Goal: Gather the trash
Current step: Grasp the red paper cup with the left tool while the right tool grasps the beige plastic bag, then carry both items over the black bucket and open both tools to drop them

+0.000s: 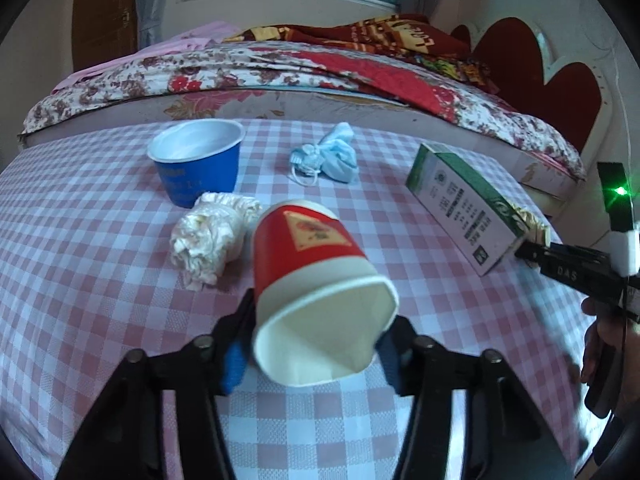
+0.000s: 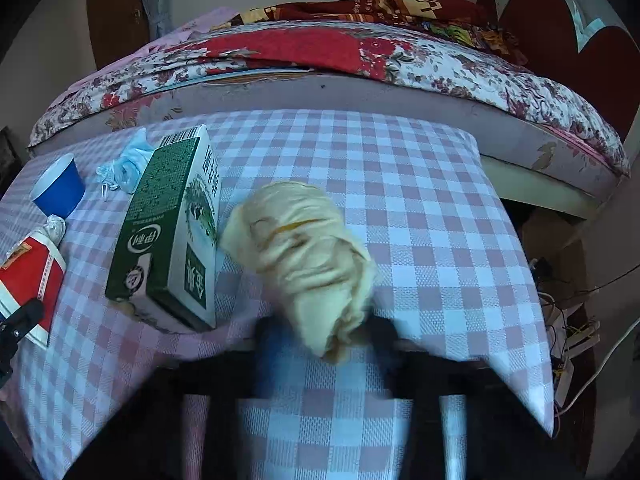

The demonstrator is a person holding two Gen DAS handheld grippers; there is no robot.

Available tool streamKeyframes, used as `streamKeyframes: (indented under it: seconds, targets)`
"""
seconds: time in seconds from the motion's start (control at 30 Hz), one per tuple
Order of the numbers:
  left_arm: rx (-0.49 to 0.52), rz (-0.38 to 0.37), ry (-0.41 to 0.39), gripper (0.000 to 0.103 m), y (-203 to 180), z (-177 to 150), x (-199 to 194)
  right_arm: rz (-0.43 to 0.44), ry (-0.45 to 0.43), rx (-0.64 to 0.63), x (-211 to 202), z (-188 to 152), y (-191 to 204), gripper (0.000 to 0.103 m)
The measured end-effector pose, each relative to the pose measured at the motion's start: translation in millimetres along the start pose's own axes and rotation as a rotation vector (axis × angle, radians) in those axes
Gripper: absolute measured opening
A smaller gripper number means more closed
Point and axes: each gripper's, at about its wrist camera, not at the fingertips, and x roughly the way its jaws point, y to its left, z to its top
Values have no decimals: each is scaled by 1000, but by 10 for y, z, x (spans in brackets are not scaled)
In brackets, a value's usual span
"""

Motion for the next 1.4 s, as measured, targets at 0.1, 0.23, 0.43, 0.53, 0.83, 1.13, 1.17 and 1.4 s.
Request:
streamKeyframes:
  seconds: [0.1, 0.23, 0.43, 0.53, 0.83, 1.13, 1.17, 1.4]
  targets:
    - [29, -16, -13, 48, -51, -35, -70, 32, -14, 18, -100, -74, 0, 19]
    - [65, -40, -38, 48, -133, -82, -193, 32, -64, 18, -340, -200, 20, 18]
    - [98, -81, -63, 48, -298, -193, -412, 26, -128, 52, -767, -419, -36, 18]
    - [113, -105, -70, 48, -393, -269, -540, 21, -146, 73, -991, -573, -89, 18]
    - [206, -160, -100, 48, -810, -593, -981, -23, -170, 116, -1601, -1205, -258, 18]
    - [276, -227, -106, 48, -1184, -840, -1292, -55, -197, 182, -2109, -1736, -468, 18]
    - [284, -233, -107, 48, -1225, -866, -1322, -58, -199, 188, -2157, -1802, -488, 18]
    - [350, -275, -107, 47, -1525, -1041, -1490, -80, -214, 260, -2427, -2145, -706, 18]
